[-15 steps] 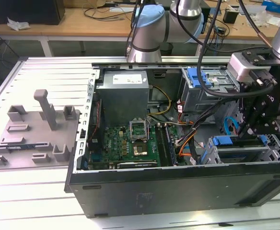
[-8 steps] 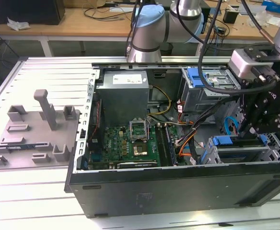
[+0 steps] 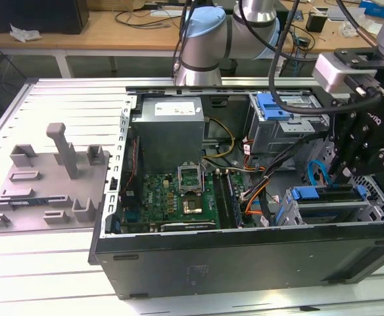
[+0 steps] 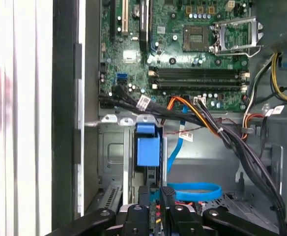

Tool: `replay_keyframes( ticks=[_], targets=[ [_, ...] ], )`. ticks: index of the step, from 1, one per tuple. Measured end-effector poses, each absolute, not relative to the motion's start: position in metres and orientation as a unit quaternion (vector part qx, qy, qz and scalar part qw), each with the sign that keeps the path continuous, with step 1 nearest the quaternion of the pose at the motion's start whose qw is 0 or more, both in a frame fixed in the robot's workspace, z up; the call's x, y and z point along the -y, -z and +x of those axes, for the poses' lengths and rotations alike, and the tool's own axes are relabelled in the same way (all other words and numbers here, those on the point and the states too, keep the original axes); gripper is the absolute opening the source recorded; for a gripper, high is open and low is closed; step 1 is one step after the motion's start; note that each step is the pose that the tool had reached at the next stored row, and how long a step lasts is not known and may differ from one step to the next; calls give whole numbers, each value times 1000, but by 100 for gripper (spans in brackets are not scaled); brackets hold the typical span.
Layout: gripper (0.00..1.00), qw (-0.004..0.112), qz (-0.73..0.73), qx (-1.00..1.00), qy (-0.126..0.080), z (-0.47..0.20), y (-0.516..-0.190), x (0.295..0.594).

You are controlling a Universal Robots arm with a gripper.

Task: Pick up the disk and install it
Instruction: 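Insert the second disk wire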

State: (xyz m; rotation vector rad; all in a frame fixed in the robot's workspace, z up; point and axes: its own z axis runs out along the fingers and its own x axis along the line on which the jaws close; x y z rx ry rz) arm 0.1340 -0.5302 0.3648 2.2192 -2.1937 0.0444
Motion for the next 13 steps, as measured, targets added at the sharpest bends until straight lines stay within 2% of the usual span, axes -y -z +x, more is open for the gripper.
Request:
replay_keyframes(
  ticks=[2,4,13],
  targets=[
    [23,10,711,703,-16,129,-367,530],
    [11,9,711,703,-17,124,-372,530],
    [11,9,711,703,-20,121,-372,529]
  ],
)
